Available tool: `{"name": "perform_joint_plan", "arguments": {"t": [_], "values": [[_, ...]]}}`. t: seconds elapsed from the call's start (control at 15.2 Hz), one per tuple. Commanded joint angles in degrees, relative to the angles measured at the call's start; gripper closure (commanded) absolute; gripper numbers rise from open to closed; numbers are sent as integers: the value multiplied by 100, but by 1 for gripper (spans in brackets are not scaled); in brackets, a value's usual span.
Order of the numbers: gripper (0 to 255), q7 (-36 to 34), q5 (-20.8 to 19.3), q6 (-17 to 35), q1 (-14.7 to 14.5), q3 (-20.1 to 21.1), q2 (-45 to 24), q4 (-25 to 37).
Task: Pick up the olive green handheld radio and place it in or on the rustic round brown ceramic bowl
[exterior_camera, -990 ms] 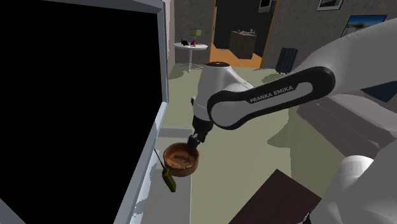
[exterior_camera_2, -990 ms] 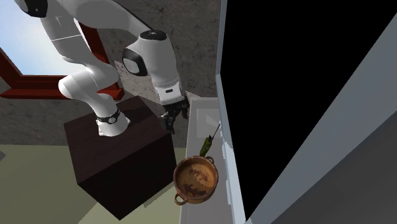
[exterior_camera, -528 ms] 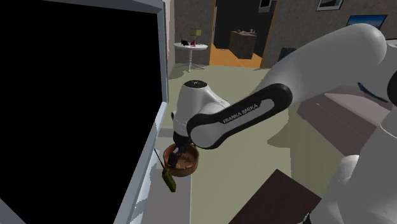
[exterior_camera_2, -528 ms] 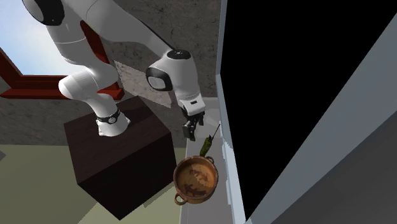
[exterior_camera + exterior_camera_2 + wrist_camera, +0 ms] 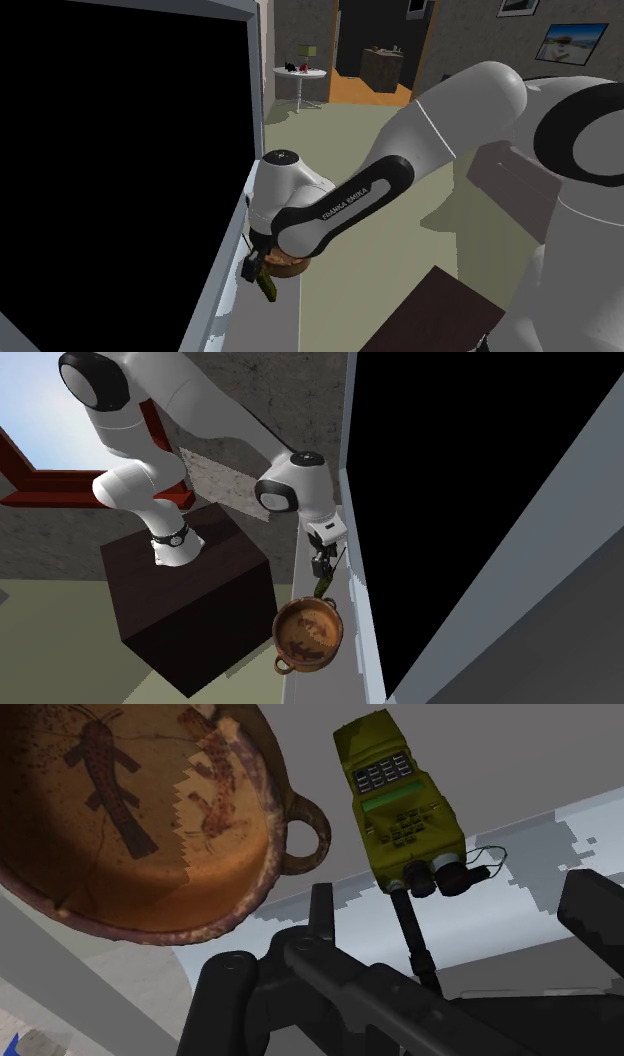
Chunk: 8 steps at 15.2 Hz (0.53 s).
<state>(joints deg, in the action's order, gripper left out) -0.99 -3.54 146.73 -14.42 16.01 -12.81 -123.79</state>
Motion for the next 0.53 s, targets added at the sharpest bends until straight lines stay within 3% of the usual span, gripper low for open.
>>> {"name": "perform_joint_plan", "arguments": {"t": [0.0, 0.46], "values": [[0, -63, -77, 141, -35, -22, -145, 2], [0, -123, -163, 291, -71, -61, -325, 26]]}}
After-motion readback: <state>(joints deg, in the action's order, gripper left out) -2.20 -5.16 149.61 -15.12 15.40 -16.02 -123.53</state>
